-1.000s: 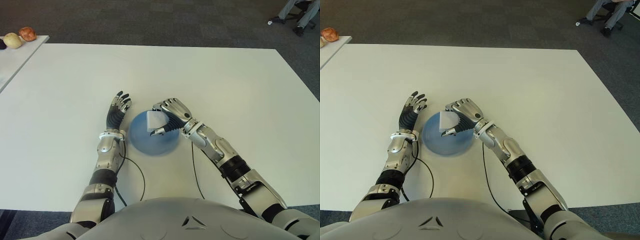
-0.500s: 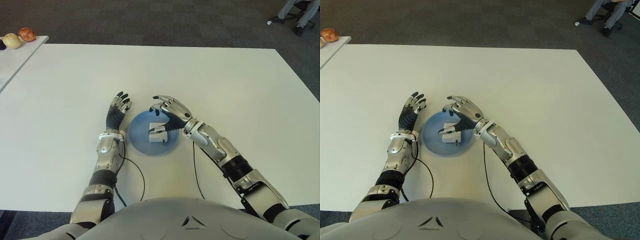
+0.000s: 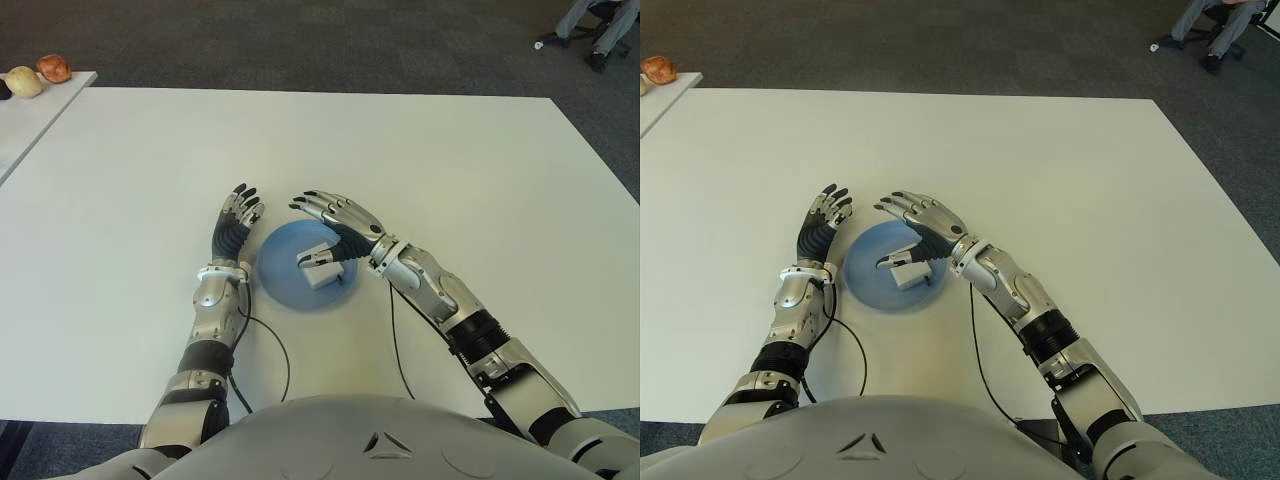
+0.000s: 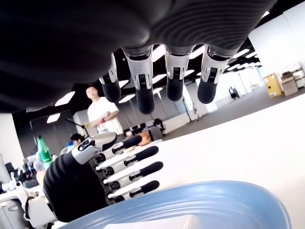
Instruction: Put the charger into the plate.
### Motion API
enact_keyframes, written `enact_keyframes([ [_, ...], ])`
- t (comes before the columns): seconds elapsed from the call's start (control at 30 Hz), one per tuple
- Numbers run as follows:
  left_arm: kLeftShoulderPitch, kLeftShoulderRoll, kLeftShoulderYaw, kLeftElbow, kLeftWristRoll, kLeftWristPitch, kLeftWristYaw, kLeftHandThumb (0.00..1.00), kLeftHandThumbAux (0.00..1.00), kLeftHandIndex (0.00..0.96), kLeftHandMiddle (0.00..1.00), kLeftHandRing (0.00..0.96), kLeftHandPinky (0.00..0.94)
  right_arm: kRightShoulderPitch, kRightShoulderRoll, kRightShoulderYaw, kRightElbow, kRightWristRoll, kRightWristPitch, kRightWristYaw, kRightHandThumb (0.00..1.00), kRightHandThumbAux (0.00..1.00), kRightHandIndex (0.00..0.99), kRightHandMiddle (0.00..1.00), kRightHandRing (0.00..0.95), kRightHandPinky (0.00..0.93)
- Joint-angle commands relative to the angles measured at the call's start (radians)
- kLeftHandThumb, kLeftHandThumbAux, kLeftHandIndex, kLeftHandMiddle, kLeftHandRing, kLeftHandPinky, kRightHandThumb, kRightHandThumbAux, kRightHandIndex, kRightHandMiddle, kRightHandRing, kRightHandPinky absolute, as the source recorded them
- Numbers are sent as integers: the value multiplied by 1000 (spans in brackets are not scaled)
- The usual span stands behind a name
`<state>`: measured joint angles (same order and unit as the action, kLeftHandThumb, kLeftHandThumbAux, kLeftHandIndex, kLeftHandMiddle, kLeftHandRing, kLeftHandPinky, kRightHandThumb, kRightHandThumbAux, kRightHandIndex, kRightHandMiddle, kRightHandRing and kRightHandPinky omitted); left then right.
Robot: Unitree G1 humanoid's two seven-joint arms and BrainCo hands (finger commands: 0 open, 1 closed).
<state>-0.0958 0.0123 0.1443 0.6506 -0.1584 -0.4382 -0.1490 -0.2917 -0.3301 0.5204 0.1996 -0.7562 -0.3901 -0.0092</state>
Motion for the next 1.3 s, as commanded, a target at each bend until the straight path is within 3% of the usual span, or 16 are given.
enact_keyframes([
  [0.03, 45, -8, -3, 33, 5, 46, 1, 0, 636, 111, 154, 154, 169, 4, -3, -9, -5, 14, -1, 15, 295, 144, 0, 0, 0, 0],
  [0.5, 42, -3, -9, 44, 26, 49, 15, 0, 611, 99, 152, 149, 170, 19, 14, -29, -18, 25, 27, 27, 252, 189, 0, 0, 0, 0],
  [0.8, 42, 0, -10, 57, 41, 25, 13, 0, 584, 104, 158, 157, 174, -36, 87, -100, 96, 119, 46, -13, 148, 283, 0, 0, 0, 0],
  [0.9, 38, -4, -5, 68, 34, 20, 9, 0, 584, 101, 158, 155, 169, -53, 113, -139, 137, 189, 43, -4, 121, 313, 0, 0, 0, 0],
  [1.03, 27, -4, 0, 87, 23, 27, 1, 0, 579, 95, 165, 155, 161, -49, 204, -274, 171, 456, 92, 57, 97, 370, 0, 0, 0, 0],
  [1.13, 24, -5, 1, 94, 24, 22, 8, 0, 574, 81, 167, 153, 144, -43, 254, -335, 214, 560, 97, 55, 89, 453, 0, 0, 0, 0],
  [1.3, 28, 0, 0, 91, 40, 18, 33, 0, 576, 51, 166, 146, 118, -39, 307, -411, 381, 669, 15, 49, 86, 593, 0, 0, 0, 0],
])
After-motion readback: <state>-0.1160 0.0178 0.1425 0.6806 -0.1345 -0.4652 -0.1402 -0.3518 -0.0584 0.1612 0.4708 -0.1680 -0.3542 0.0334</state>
